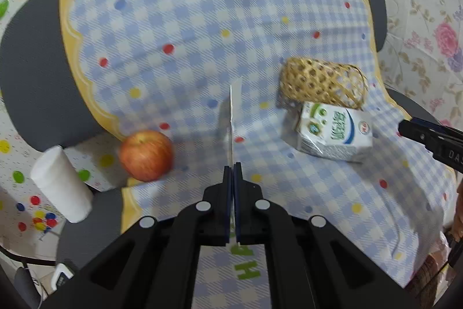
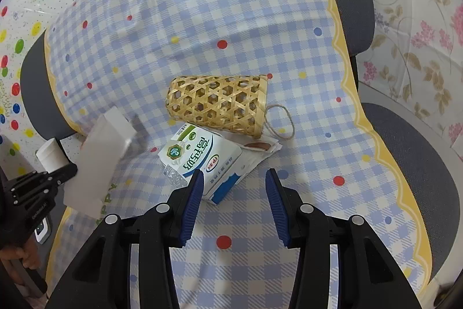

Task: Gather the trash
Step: 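Grasp the thin white paper sheet with the left gripper, then grasp the white milk carton with the right gripper while the left gripper holds the paper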

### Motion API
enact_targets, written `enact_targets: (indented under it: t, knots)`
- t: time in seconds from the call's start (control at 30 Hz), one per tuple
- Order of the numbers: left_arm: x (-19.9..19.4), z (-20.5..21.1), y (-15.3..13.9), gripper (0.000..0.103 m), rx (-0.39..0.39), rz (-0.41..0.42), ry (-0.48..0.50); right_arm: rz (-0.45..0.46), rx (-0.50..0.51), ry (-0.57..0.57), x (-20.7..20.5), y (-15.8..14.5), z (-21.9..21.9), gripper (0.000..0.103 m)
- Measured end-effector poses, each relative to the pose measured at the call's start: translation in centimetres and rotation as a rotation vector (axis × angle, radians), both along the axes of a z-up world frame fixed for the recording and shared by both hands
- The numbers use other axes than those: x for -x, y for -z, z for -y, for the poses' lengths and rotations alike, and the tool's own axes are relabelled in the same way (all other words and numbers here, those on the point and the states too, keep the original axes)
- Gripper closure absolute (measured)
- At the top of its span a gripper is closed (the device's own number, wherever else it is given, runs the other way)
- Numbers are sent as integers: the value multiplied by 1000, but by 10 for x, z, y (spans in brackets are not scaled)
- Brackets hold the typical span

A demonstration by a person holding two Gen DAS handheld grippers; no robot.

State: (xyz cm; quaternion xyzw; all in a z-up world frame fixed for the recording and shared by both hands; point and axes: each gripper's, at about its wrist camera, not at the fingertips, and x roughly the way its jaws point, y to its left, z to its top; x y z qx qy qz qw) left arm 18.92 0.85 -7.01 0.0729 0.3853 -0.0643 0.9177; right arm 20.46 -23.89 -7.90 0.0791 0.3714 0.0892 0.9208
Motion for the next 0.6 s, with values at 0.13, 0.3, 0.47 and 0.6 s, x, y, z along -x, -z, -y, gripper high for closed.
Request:
enact_targets:
  t: [0.13, 0.3, 0.47, 0.6]
  knots:
    - [-9, -4, 20, 102, 34, -48, -15, -6, 3, -5, 2, 1, -2, 57]
    - [-14, -8, 45, 94, 102, -89, -36, -11, 8, -1, 0, 3, -1, 54]
    - [-14, -16, 46, 103, 155, -61, -51, -27, 5, -3, -7, 11, -2, 53]
    - [-15, -21, 31, 103, 190, -19, -75, -28, 2, -15, -17, 14, -8, 40]
